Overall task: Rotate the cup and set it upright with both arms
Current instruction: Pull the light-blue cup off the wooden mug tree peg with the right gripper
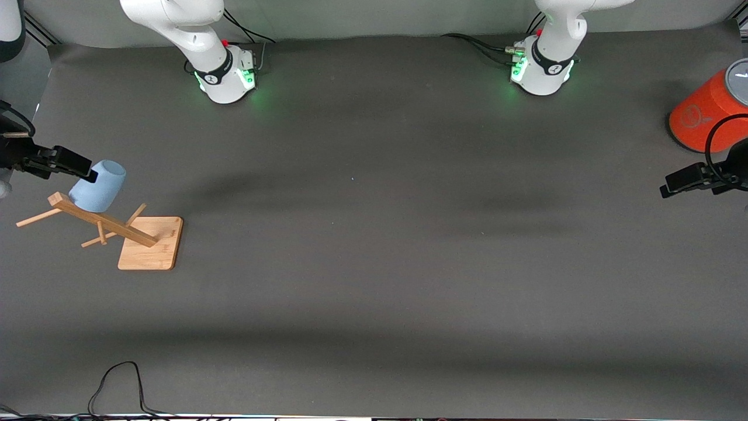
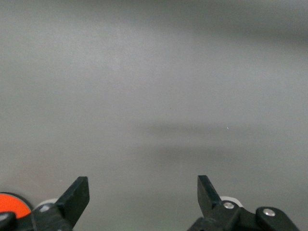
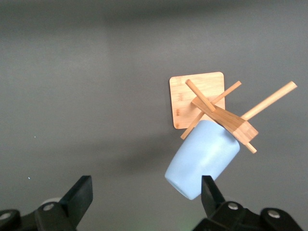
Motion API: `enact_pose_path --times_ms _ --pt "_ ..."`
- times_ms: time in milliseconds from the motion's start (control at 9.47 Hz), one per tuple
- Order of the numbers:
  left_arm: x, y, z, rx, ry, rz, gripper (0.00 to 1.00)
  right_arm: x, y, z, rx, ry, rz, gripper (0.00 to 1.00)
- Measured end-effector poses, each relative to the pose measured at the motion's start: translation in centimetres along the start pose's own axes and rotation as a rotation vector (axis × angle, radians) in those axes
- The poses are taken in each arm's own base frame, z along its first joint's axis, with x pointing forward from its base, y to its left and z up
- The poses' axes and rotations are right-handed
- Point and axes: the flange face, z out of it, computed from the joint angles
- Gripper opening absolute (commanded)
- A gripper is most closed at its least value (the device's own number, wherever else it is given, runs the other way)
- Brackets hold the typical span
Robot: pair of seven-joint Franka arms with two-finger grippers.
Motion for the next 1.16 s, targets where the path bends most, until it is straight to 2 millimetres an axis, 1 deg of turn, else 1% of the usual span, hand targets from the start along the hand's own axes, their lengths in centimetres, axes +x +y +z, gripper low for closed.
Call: enact_pose_path --times_ms 211,422,634,845,950,1161 --pt "-0.6 0.0 -0.6 0.001 -0.009 0.002 1.00 0.0 2.2 0.6 0.001 -0.016 0.039 1.00" --pt "-1.0 0.1 -0.7 0.001 -0.027 0.003 1.00 -0.1 4.7 1.1 0.003 -0.030 0.094 1.00" --pt "-1.5 0.6 -1.2 0.002 -0.031 0.013 1.00 -0.2 6.6 1.3 0.003 -0.035 0.269 1.00" --pt "-1.9 1.3 -1.7 0.003 -0.023 0.025 1.00 -0.2 7.0 1.4 0.000 -0.036 0.479 1.00" --pt "-2.0 1.5 -1.9 0.008 -0.020 0.029 1.00 -0.3 7.0 1.4 -0.002 -0.037 0.556 1.00" --pt "-2.1 2.0 -2.0 0.015 -0.018 0.037 1.00 -0.4 7.5 1.9 -0.005 -0.054 0.620 1.00"
